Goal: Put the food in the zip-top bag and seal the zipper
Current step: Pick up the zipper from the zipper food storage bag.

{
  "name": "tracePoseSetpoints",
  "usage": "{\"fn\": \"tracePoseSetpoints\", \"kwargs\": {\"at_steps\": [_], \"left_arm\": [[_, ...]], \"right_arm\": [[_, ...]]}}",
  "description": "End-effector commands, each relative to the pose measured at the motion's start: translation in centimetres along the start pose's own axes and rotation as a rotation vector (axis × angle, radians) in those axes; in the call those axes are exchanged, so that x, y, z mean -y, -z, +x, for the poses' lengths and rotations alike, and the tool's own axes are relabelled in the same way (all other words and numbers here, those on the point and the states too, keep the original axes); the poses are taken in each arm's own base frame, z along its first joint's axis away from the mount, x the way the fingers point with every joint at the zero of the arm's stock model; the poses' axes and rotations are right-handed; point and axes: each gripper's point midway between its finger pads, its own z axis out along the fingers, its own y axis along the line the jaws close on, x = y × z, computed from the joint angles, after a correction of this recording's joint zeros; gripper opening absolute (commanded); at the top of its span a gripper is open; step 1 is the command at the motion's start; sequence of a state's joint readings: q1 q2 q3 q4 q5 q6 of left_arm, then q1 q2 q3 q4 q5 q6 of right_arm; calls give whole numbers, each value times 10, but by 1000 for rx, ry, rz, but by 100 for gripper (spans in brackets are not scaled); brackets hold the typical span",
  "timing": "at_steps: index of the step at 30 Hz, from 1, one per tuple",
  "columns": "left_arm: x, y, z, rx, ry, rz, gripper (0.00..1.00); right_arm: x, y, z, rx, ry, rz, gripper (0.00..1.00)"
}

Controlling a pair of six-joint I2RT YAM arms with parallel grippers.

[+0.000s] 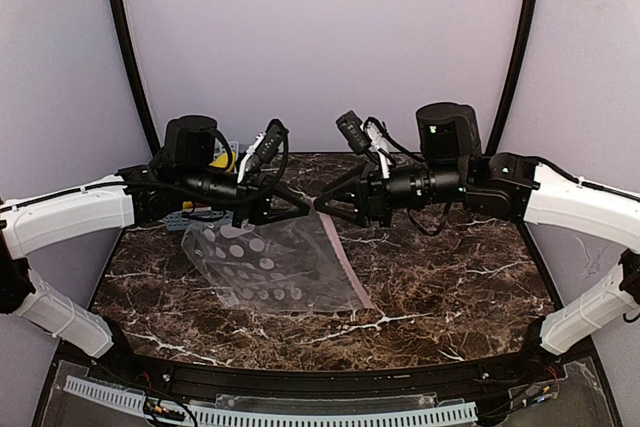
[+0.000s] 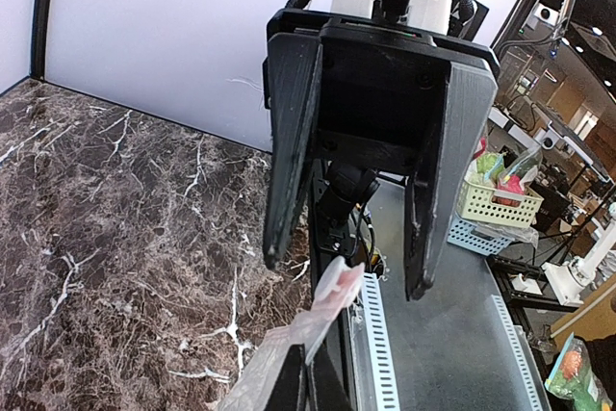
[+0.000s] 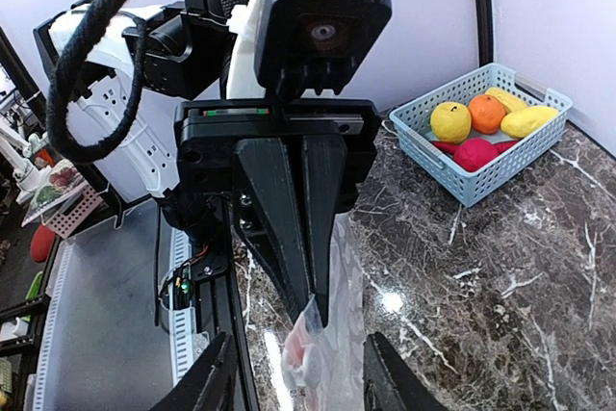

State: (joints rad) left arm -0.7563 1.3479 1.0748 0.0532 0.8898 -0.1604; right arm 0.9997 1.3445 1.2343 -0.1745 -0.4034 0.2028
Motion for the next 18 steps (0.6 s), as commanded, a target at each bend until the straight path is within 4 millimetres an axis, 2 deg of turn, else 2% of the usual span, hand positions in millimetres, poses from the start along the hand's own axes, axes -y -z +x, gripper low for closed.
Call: {"fn": "tracePoseSetpoints", "kwargs": {"at_steps": [1,18], "left_arm": [[8,6,-11,14,-31,2,1],[7,7,-11,16,-32,-10,1]], "right_arm": [[-5,-5,-4,-3,17,-10,41],[6,-6,5,-30,17,58,20]]}}
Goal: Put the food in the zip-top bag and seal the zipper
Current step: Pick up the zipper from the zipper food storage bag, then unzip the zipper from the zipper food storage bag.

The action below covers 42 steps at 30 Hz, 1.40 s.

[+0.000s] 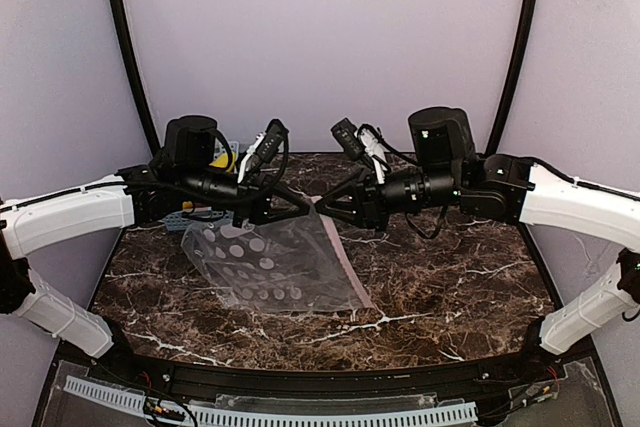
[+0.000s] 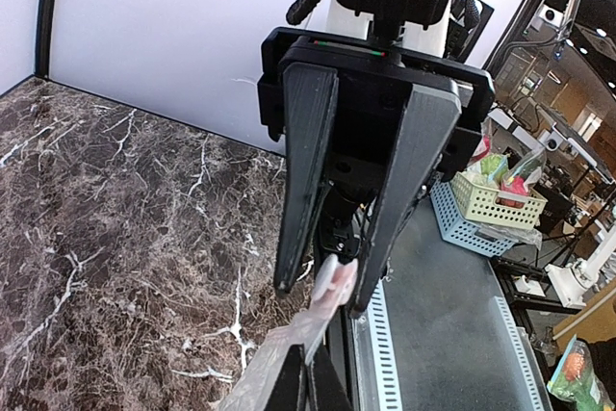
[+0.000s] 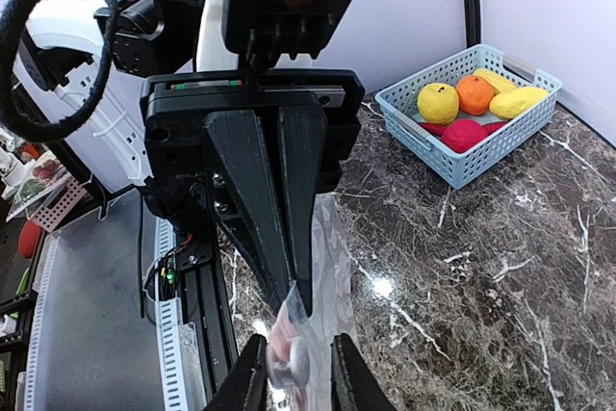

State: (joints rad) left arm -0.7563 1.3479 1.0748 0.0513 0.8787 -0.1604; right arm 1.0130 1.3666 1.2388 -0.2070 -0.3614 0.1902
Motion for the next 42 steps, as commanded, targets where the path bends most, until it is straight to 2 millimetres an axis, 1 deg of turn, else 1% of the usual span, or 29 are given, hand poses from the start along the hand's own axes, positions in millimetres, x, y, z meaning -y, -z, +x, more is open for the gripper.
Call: {"fn": "tracePoseSetpoints", "kwargs": {"at_steps": [1,9,10,11,13,14,15,17,24,27,29,30,32,33,37,42], "left_arm": [[9,7,-11,16,-35,1,1],[7,6,-10,10,-30,2,1],[8,5,-9,9,-29,7,3],[8,5,-10,8,-27,11,7],[8,4,-9,7,-23,15,25],[7,4,-8,5,-17,16,29],[7,4,-8,5,-16,18,37],[8,3,-8,7,-13,24,41],[7,1,-8,15,2,33,41],[7,0,-8,18,8,40,38],[7,0,-9,20,11,46,32],[8,0,-8,19,12,48,25],[9,1,-9,20,8,49,19],[9,1,-9,21,7,49,18],[9,2,-9,20,1,46,18],[9,3,-9,16,-6,38,19]], "right_arm": [[0,3,-8,12,22,27,19],[-2,5,-10,15,34,22,3],[-2,5,-10,13,34,19,1],[-3,4,-10,13,33,15,0],[-4,3,-9,7,29,6,0],[-4,3,-8,4,28,2,0],[-4,2,-8,3,28,-1,0],[-5,2,-7,-1,25,-6,0],[-9,-4,-3,-25,17,-43,0],[-10,-9,1,-48,10,-55,0],[-9,-10,2,-53,7,-56,0],[-9,-11,1,-53,8,-56,0],[-8,-10,1,-51,10,-50,0],[-9,-9,0,-48,12,-49,0],[-8,-6,-1,-41,15,-39,0],[-8,-1,-3,-31,17,-29,0]]}}
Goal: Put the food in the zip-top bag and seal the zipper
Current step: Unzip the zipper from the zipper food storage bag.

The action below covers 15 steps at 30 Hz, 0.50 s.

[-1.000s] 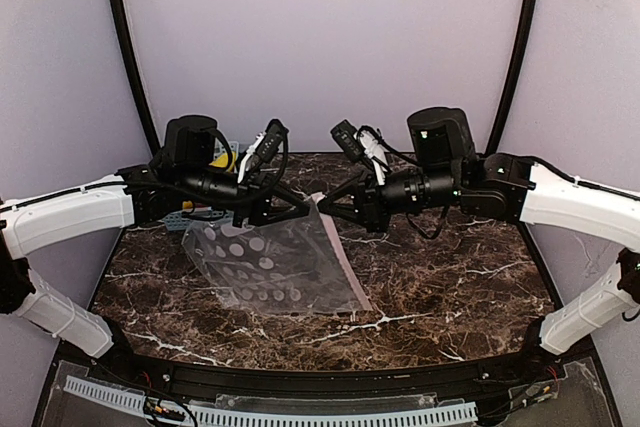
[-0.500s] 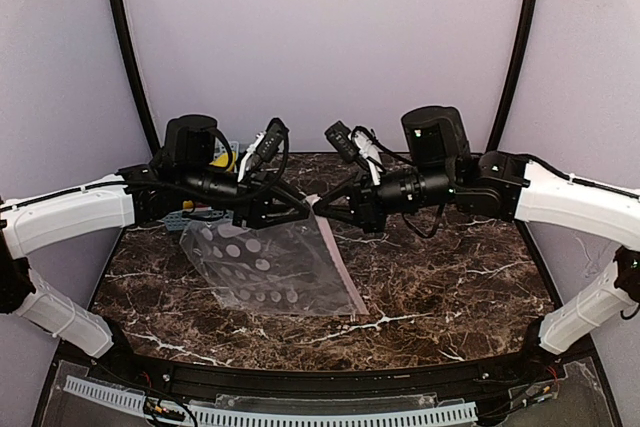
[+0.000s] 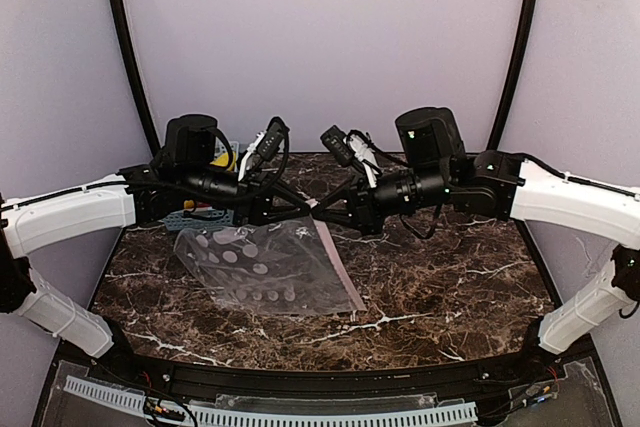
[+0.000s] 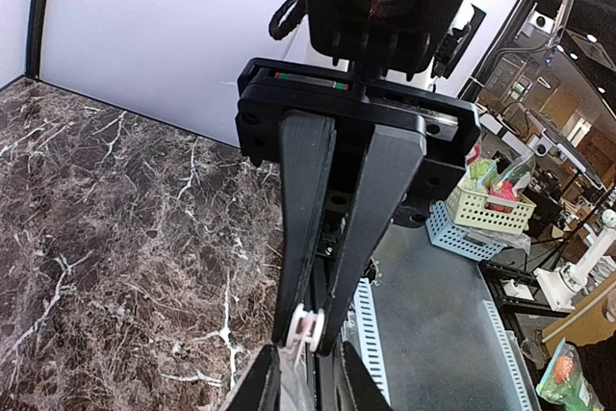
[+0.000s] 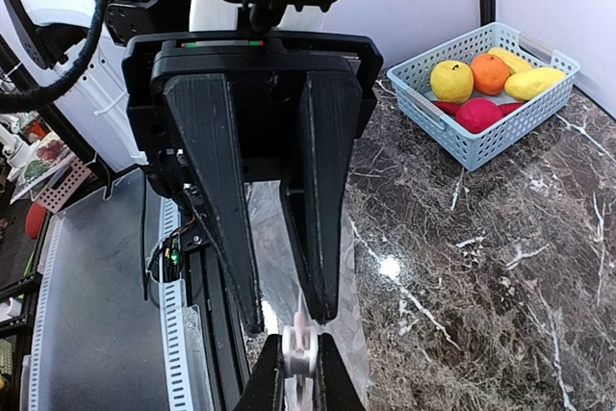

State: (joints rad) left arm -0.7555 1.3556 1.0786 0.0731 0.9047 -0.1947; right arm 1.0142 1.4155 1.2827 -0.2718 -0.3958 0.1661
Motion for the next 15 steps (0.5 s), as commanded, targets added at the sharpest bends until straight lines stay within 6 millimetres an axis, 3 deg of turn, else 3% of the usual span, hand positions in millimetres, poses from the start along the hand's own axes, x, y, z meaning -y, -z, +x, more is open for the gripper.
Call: {"fn": "tracePoseSetpoints", "kwargs": {"at_steps": [1,6,15], "left_arm": [[6,3,-6,8,-25,12,18],[6,2,-5,6,-22,16,2],[6,2,-5,7,-23,19,1]], "right_arm": [[-8,10,-13,39,20,0,0],[-8,11,-13,42,20,0,0],[-7,10,-11,39,19,3,0]]}}
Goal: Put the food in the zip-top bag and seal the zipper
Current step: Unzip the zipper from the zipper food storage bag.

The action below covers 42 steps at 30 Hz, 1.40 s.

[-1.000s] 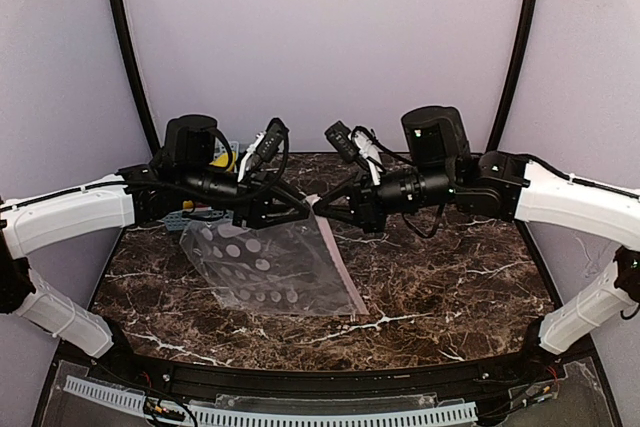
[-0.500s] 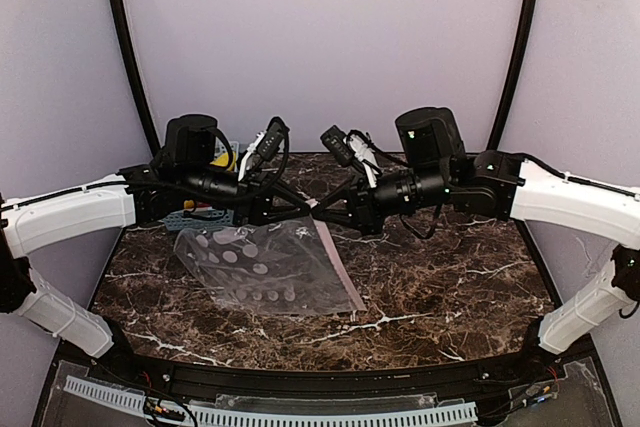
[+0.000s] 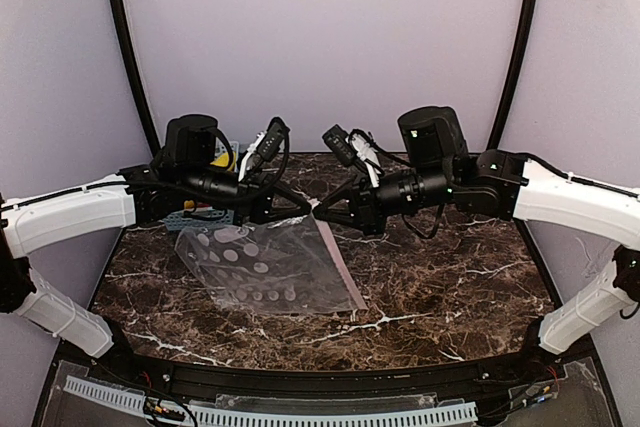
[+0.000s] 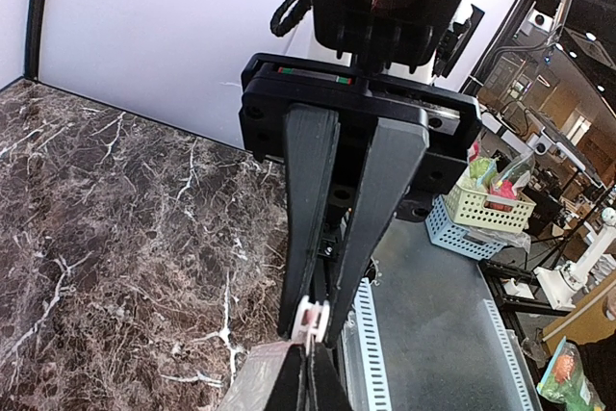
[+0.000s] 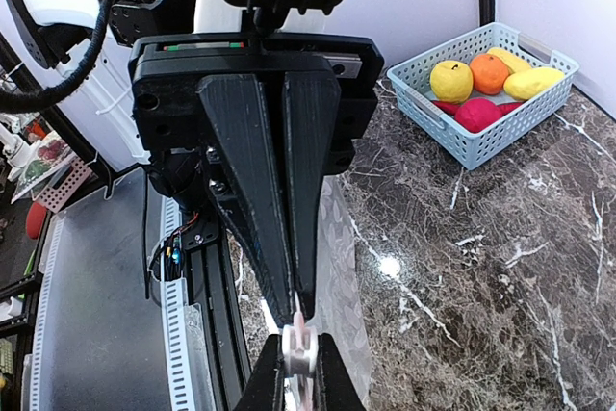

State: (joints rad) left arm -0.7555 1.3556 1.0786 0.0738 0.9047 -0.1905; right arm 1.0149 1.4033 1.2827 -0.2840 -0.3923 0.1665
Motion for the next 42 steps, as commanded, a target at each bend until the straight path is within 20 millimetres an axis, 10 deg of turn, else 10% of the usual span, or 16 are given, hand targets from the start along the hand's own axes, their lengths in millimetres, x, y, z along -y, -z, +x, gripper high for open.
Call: {"fn": "tracePoseSetpoints", "kwargs": {"at_steps": [1,42], "left_arm": [[6,3,-5,9,-18,19,1],[-9,41,-38,162,-26,-75,1]], "right_arm": [[-5,7,-10,38,19,2,0],[6,-10,20,-58,-27,13,0]]}}
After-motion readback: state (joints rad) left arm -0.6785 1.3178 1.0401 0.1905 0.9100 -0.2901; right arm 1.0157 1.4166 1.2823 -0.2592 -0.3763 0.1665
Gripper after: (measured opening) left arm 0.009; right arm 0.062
